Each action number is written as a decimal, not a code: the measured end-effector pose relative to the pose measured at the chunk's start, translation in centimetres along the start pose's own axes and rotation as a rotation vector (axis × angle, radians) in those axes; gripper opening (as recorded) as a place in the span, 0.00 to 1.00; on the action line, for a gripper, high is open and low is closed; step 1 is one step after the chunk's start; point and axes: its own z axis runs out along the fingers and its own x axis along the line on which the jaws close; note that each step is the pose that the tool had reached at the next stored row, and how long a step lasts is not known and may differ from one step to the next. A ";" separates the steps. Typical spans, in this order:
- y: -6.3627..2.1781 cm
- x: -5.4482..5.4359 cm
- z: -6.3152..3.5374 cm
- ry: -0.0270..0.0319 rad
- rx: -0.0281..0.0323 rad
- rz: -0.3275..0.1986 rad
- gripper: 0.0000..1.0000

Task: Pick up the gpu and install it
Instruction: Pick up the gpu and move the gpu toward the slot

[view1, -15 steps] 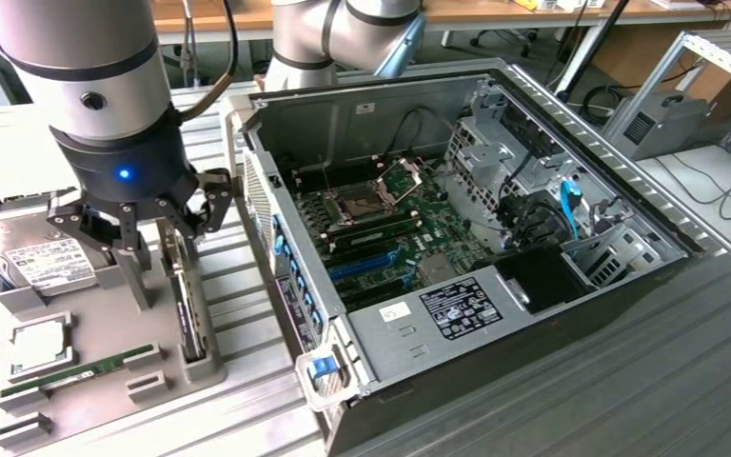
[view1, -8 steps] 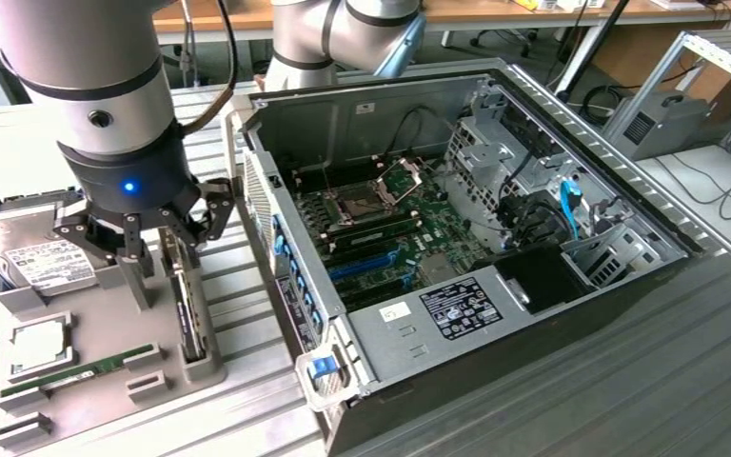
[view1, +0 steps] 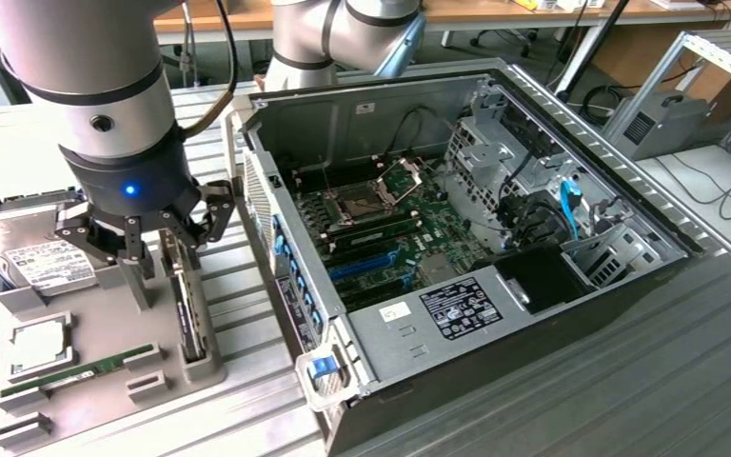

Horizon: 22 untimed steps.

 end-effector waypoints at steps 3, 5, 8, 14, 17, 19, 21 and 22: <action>0.00 0.0 0.02 0.0000 -0.0002 0.000 0.48; 0.00 0.0 0.03 0.0000 -0.0005 0.000 0.48; 0.00 0.0 0.06 0.0000 -0.0007 0.000 0.48; -0.04 0.0 0.81 0.0000 -0.0007 0.000 0.48; -0.06 0.0 1.26 0.0000 -0.0008 0.000 0.48; -0.08 0.0 1.35 0.0001 -0.0006 0.000 0.48; -0.35 0.0 1.35 0.0000 -0.0008 0.000 0.48; -0.48 0.0 1.35 0.0001 -0.0008 0.000 0.48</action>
